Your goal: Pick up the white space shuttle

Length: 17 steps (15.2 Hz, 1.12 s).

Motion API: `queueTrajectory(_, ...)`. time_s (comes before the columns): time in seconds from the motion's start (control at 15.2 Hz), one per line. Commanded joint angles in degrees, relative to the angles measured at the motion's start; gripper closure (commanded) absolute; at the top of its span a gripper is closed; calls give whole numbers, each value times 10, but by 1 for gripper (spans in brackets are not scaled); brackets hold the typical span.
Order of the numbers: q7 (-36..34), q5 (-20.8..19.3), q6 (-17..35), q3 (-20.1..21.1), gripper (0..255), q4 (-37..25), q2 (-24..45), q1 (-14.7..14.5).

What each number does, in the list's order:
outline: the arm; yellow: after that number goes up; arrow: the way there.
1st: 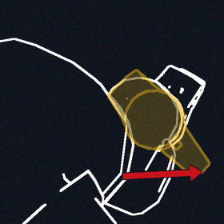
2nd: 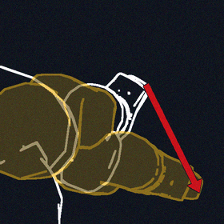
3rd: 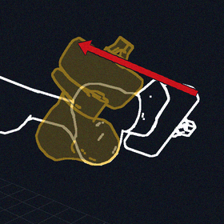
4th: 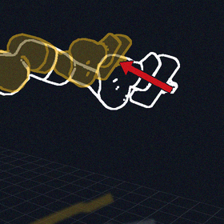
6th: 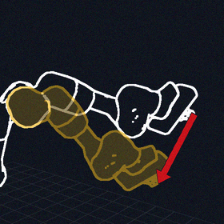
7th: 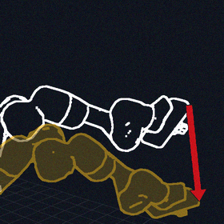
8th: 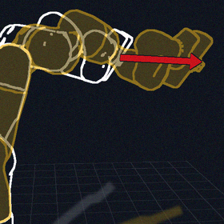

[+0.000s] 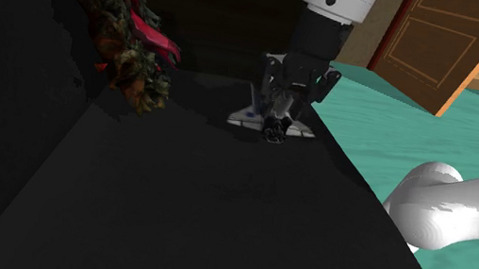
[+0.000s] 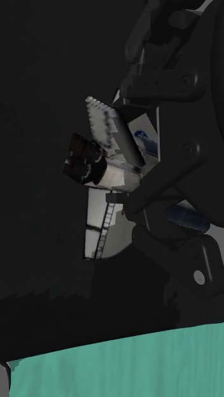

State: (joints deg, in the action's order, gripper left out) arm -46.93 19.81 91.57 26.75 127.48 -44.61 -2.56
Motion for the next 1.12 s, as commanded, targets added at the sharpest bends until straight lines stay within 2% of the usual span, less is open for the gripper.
queueTrajectory(0.0,-1,-2,-8,-1,255,-5,2,1)
queueTrajectory(0.92,-15,-24,-101,-16,255,-143,47,15)
queueTrajectory(1.06,-15,-24,-102,-16,255,-144,48,15)
